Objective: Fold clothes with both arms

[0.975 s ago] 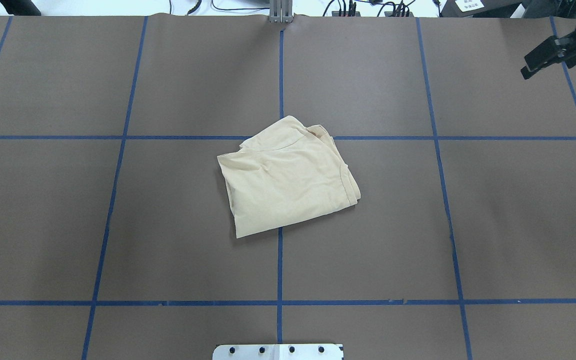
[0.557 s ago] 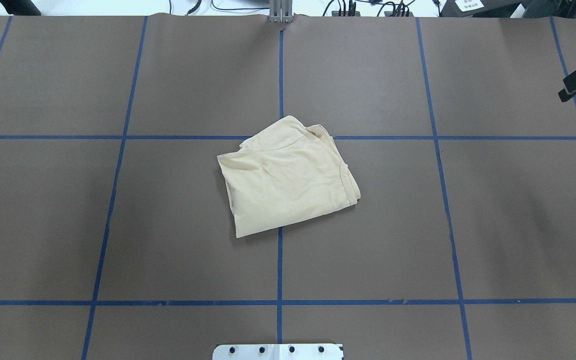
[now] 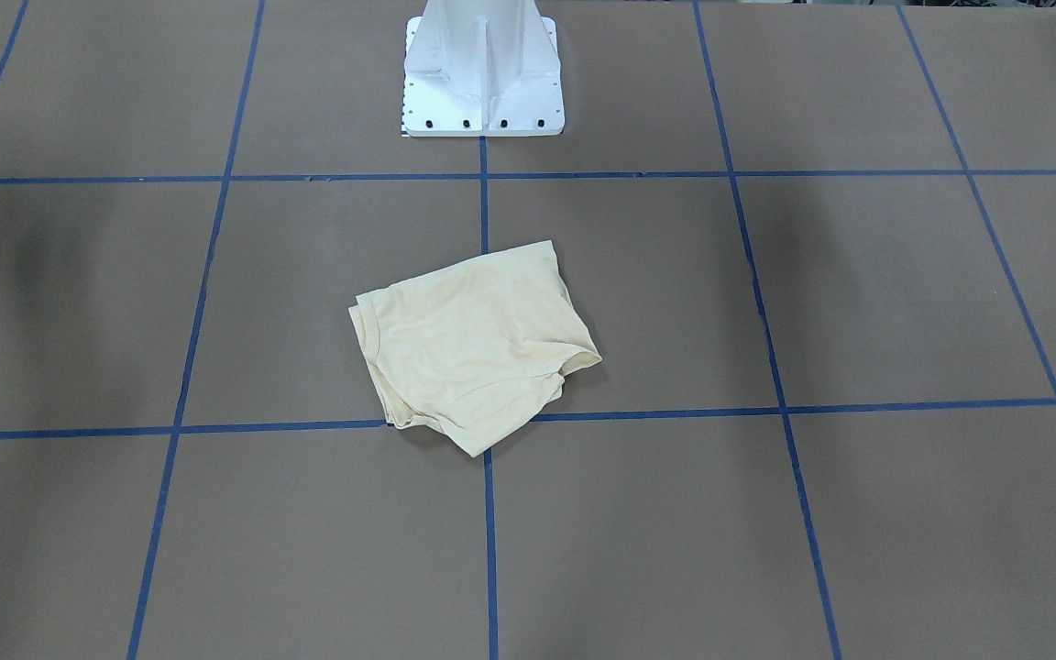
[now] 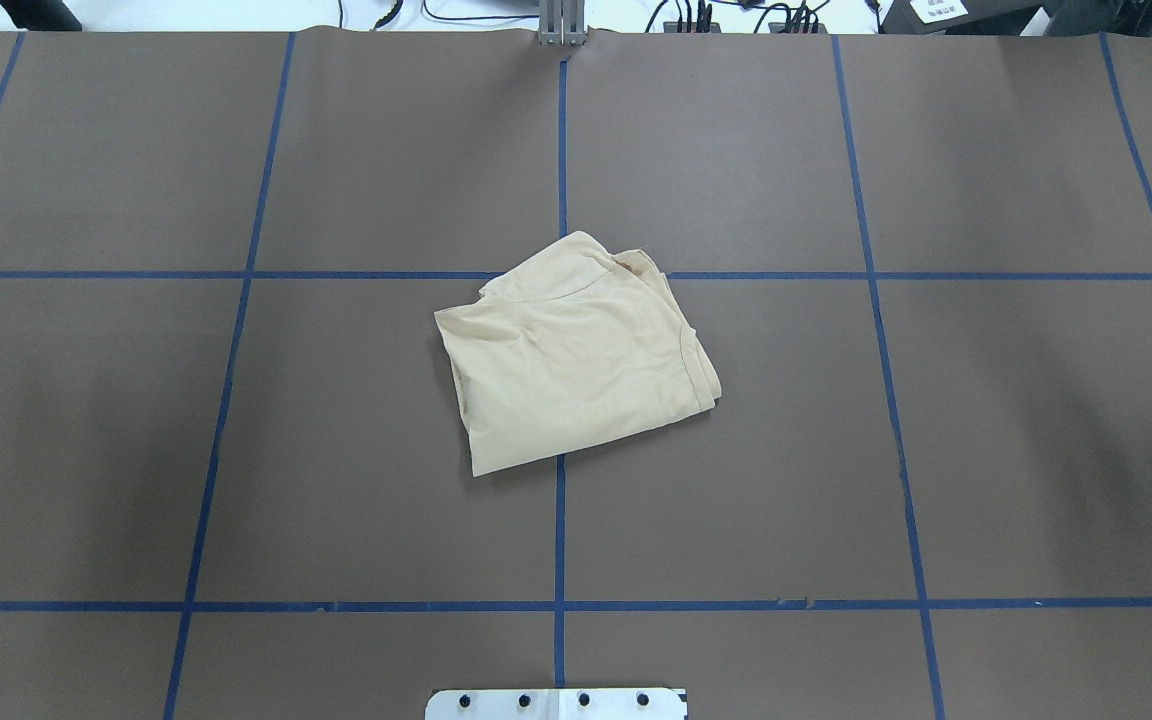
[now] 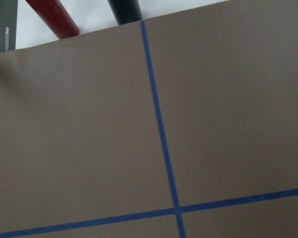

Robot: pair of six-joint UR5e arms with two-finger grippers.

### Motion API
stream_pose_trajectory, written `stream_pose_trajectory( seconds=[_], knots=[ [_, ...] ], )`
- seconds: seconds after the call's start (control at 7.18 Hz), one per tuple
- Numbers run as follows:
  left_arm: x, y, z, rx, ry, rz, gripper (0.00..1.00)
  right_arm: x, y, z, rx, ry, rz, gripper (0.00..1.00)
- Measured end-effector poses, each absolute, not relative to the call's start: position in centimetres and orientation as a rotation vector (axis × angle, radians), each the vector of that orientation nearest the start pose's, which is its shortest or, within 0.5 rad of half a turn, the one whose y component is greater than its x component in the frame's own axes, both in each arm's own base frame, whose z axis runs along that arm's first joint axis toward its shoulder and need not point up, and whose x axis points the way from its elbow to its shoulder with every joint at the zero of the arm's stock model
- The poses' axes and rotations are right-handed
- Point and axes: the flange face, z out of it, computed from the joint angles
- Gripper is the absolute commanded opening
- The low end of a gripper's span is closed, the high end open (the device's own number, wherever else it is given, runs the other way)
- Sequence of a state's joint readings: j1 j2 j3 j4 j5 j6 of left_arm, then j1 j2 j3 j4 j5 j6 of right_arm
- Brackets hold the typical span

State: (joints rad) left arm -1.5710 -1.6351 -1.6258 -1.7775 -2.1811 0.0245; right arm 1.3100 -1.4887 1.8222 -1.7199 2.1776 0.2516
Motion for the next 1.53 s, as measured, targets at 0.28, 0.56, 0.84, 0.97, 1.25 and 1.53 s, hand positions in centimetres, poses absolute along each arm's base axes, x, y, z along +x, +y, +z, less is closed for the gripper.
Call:
stream_pose_trajectory(
  seconds=[0.28, 0.56, 0.84, 0.97, 1.25, 1.53],
  knots=[
    [-8.2, -52.0, 59.6, 0.181, 0.603, 0.118, 1.00, -5.6, -51.2, 53.4, -0.013, -0.655, -0.049, 1.00],
    [-7.8, -49.3, 62.7, 0.085, 0.644, 0.093, 1.00, -4.5, -50.4, 55.1, -0.067, -0.737, -0.014, 1.00],
    [-7.5, -49.0, 62.7, 0.079, 0.679, 0.087, 1.00, -2.9, -50.7, 59.8, -0.093, -0.788, 0.017, 1.00],
    [-7.4, -49.1, 62.6, 0.082, 0.683, 0.088, 1.00, -1.9, -51.0, 63.0, -0.065, -0.803, 0.024, 1.00],
    [-7.4, -49.1, 62.7, 0.081, 0.686, 0.088, 1.00, 0.0, -50.8, 66.2, -0.008, -0.827, 0.036, 1.00],
    [-7.4, -49.0, 62.7, 0.080, 0.686, 0.087, 1.00, 2.8, -50.5, 64.3, 0.022, -0.831, 0.091, 1.00]
  ],
)
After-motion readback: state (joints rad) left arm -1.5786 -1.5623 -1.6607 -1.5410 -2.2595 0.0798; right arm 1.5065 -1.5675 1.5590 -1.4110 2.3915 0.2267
